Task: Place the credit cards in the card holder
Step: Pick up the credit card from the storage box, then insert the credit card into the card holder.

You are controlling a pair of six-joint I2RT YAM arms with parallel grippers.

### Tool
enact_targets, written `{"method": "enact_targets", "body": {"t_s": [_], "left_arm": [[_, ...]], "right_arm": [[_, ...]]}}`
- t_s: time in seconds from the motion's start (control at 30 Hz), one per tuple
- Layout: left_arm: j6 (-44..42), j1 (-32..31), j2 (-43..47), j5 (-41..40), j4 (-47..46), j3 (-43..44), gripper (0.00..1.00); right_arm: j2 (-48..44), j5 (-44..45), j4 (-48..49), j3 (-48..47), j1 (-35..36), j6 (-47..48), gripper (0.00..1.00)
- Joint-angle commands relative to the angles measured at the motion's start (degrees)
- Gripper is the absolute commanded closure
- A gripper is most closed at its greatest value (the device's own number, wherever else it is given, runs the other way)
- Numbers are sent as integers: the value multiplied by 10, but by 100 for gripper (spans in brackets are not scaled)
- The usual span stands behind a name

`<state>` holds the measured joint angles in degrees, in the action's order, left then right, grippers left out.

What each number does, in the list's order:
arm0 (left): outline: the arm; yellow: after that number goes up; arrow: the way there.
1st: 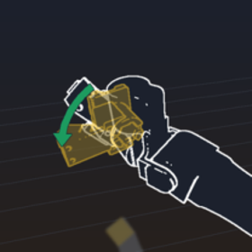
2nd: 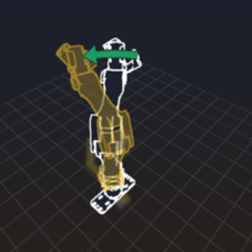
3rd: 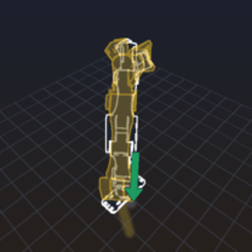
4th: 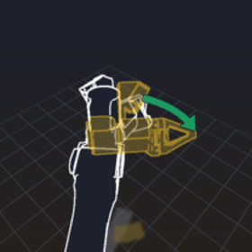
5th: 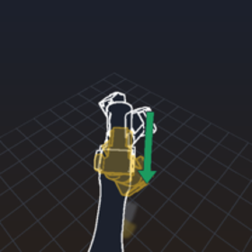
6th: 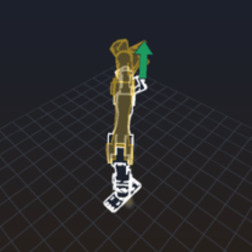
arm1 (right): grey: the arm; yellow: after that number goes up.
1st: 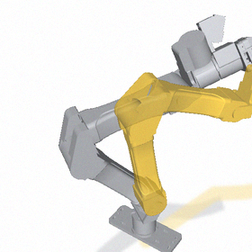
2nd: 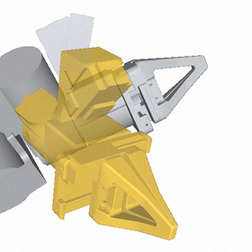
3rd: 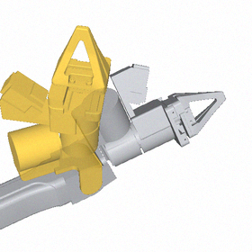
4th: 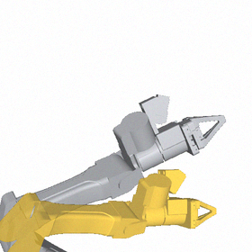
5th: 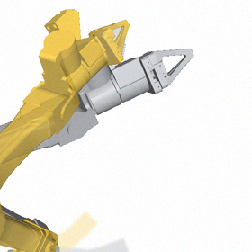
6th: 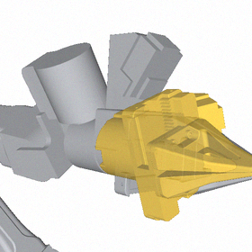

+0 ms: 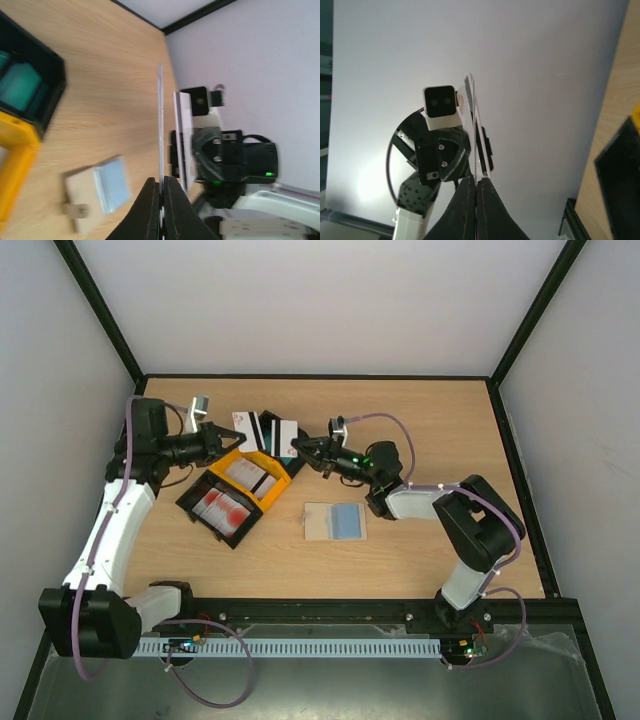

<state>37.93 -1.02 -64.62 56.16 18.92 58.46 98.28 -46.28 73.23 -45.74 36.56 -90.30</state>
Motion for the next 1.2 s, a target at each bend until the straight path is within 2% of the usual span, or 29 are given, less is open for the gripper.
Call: {"method": "enact_targets", "body": {"t_s": [0.0,0.13,0.27,0.47,0.8,1.1,1.17], "left_arm": [[-146,4,-33,-110,129,37,97],[-208,-44,-75,-274,181,36,97],[-232,-119,-140,-397,204,48,97],[-237,-150,-212,-476,218,67,97],[-249,-169,-302,-449,216,105,97],[-273,-187,-321,-428,213,85,97],[-275,-189,-326,-429,212,81,94]], "right_arm": [[-21,19,31,50,-30,-1,98],[-53,27,-37,83,-43,52,98],[-84,33,-127,105,-43,123,98],[-135,46,-206,154,-43,186,98],[-210,74,-297,190,-42,235,98],[-241,87,-335,194,-42,249,98],[-248,89,-344,194,-43,251,98]]}}
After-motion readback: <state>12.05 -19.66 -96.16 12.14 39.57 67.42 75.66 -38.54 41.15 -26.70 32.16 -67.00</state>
